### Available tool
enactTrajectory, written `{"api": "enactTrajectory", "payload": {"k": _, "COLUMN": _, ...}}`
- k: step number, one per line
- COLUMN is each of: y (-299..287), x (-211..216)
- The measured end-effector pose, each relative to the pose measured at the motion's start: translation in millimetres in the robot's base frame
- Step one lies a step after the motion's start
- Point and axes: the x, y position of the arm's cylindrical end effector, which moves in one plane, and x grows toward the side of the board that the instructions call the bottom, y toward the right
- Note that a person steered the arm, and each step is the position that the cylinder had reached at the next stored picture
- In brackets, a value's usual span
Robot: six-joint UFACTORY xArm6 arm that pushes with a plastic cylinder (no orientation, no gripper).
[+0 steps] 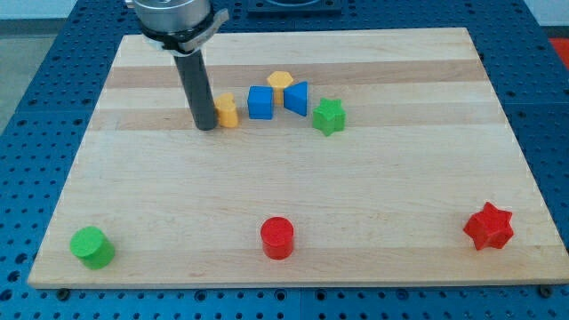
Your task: Adjust the blue cube position beside the yellow heart
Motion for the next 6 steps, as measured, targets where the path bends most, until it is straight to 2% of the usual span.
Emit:
{"api": "enactTrajectory", "payload": {"k": 2, "y": -59.6, "x": -6.7}}
{"api": "enactTrajectory", "payload": {"k": 3, "y": -63.6, "x": 15.7}}
{"api": "enactTrajectory", "payload": {"k": 4, "y": -13.8, "x": 69.0}}
{"api": "enactTrajectory", "payload": {"k": 5, "y": 77.7, "x": 67.5}}
{"api": "enactTrajectory", "payload": {"k": 6, "y": 119.1, "x": 22.2}}
